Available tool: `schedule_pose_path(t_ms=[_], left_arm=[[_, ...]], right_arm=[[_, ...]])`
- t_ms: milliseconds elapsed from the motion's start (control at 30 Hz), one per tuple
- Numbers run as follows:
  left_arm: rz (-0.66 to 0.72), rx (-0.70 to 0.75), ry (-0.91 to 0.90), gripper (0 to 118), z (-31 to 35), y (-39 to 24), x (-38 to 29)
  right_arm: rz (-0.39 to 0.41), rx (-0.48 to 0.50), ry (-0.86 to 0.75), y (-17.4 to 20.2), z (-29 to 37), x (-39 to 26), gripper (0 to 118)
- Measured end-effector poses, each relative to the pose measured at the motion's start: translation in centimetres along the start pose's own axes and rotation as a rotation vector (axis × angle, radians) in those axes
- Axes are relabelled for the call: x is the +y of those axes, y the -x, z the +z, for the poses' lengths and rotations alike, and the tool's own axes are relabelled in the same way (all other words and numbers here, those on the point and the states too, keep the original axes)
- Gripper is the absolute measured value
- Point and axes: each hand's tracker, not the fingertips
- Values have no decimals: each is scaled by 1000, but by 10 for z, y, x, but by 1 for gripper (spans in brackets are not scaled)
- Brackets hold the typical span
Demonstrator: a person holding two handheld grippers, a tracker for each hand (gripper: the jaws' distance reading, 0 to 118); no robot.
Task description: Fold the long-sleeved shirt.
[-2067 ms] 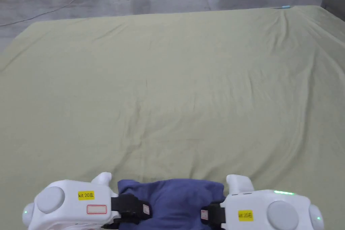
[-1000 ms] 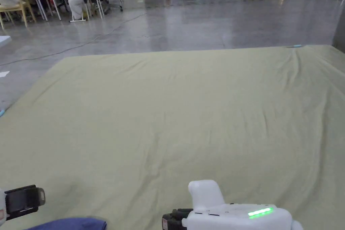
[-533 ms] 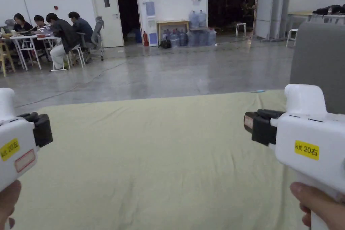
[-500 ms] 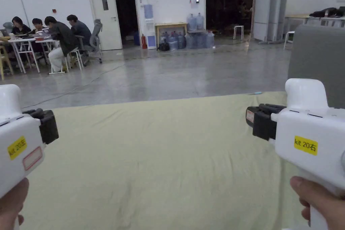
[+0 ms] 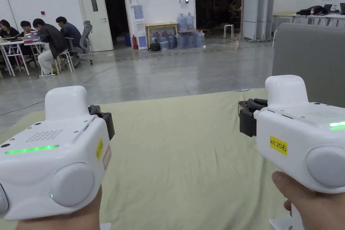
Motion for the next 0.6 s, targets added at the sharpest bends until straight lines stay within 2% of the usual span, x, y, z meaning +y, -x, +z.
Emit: schedule_pose_path(t_ms=[133, 600], left_arm=[[2, 7, -14, 0, 2, -4, 2], [-12, -10, 13, 0, 3, -16, -2]], right_arm=[[16, -24, -6, 0, 0, 2, 0], [54, -16, -16, 17, -2, 0, 0]])
